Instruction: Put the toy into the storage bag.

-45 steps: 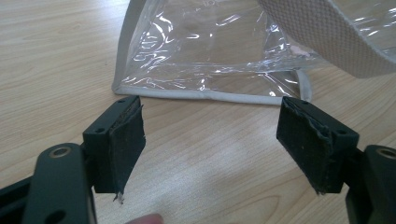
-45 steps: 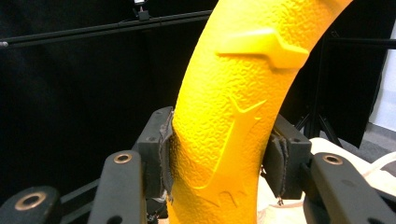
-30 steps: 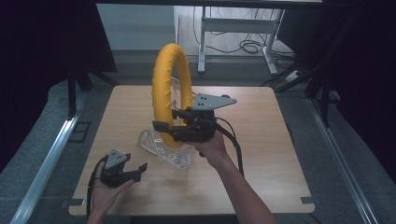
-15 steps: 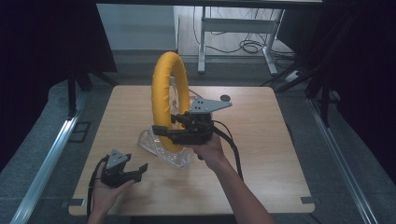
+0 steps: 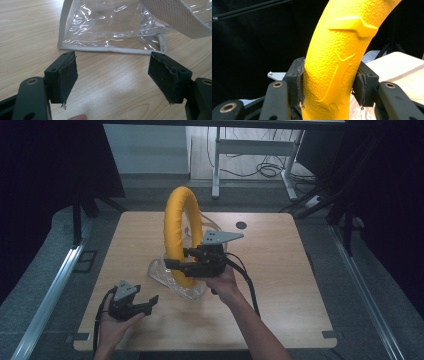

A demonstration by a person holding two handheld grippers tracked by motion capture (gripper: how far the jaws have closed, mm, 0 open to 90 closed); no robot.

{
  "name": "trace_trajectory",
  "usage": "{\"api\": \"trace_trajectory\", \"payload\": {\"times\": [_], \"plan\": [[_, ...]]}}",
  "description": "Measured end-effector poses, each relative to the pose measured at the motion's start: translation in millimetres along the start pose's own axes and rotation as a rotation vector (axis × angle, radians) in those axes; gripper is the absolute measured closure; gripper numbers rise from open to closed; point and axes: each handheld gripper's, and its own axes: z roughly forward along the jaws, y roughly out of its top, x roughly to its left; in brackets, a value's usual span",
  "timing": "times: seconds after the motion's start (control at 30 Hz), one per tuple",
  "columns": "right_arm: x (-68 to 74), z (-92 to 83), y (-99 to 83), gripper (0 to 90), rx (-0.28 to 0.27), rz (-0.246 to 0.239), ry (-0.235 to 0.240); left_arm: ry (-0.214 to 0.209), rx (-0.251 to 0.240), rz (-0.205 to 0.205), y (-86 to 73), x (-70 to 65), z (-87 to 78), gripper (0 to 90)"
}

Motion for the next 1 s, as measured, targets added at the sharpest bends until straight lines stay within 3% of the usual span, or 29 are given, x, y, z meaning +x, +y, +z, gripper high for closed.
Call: {"api": "trace_trajectory", "payload": {"times": [0.7, 1.0], "plan": [[-27.9, 14.7, -29.9, 49.2, 0.057, 0.095, -0.004, 0.000, 0.009, 0.004, -0.4, -0.6, 0.9, 23.5], [-36.3, 15.5, -34.1, 48.1, 0.050, 0.111, -0.015, -0.002, 0.010, 0.006, -0.3, -1.2, 1.2, 23.4]]}}
